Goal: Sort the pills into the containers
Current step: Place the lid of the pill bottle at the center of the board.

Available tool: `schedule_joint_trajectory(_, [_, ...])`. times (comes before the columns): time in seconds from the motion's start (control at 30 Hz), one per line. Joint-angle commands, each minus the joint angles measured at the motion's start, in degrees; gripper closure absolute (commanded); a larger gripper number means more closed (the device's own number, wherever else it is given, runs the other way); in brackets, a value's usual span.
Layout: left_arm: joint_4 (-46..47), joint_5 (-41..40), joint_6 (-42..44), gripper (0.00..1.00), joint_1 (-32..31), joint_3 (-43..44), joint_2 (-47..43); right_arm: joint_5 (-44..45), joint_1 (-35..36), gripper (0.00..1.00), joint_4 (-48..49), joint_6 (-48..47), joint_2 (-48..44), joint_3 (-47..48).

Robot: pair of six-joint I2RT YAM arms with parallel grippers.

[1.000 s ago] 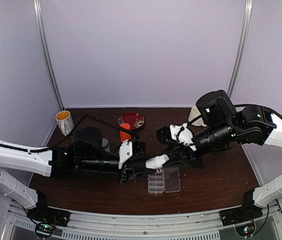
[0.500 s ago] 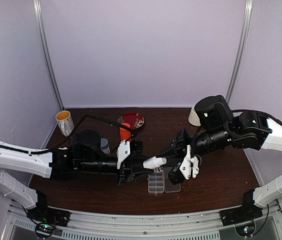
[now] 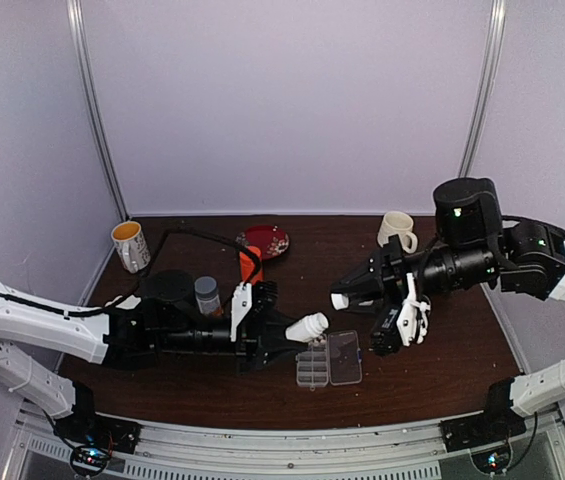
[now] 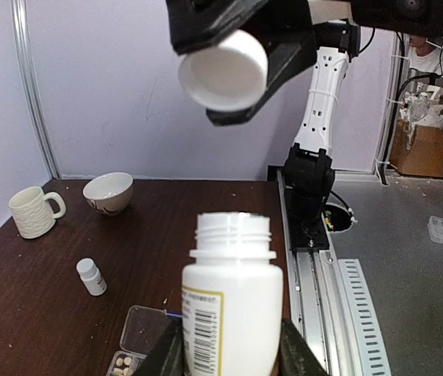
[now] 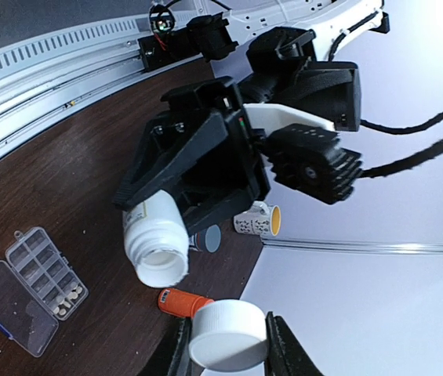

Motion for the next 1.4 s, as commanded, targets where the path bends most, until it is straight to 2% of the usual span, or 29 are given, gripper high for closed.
schedule_joint_trajectory(0.0, [3.1, 0.4, -2.3, 0.86, 0.1, -1.7, -0.6, -3.7, -1.7, 1.0, 2.8, 5.9, -3.2, -3.5])
schedule_joint_trajectory(0.07, [2.1, -0.7, -2.4, 0.86, 0.1, -2.2, -1.2, -4.6, -2.6, 1.0, 5.8, 13.7, -4.2, -4.8])
schedule_joint_trajectory(0.27, [-3.9, -7.2, -2.9, 0.86, 0.1, -2.5, -1.0, -6.1, -3.0, 1.0, 18.9, 44.9, -8.7, -12.0])
schedule_joint_trajectory(0.37, [-5.0, -8.5, -4.0, 0.84, -0.1, -2.9, 0.2, -1.4, -3.0, 1.0, 28.9, 63.4, -13.1, -19.2])
schedule_joint_trajectory(0.4, [-5.6, -9.0, -4.2, 0.81, -0.3, -2.9, 0.7, 2.6, -3.0, 1.0, 31.5, 73.0, -14.3, -21.5])
schedule_joint_trajectory(0.5, [-7.9, -11.3, -3.9, 0.8, -0.5, -2.6, 2.4, 8.5, -3.0, 1.0, 31.2, 85.5, -16.6, -24.2])
schedule_joint_trajectory(0.7, [-4.7, -14.8, -3.6, 0.81, -0.7, -4.4, 6.8, 7.3, -3.0, 1.0, 25.6, 96.7, -16.0, -27.0])
schedule_joint_trajectory(0.8, [-8.3, -17.0, -3.0, 0.81, -0.7, -1.7, 9.6, 8.4, -3.0, 1.0, 24.3, 101.2, -13.7, -28.6])
schedule_joint_trajectory(1.1, [-12.2, -16.4, -1.1, 0.82, -0.7, 2.4, 16.4, 12.5, -3.1, 1.0, 33.9, 113.8, -12.5, -39.2])
schedule_joint_trajectory(1.37, [-19.4, -15.8, -0.7, 0.83, -0.6, 6.8, 19.0, 14.8, -3.1, 1.0, 30.9, 118.4, -9.5, -40.4])
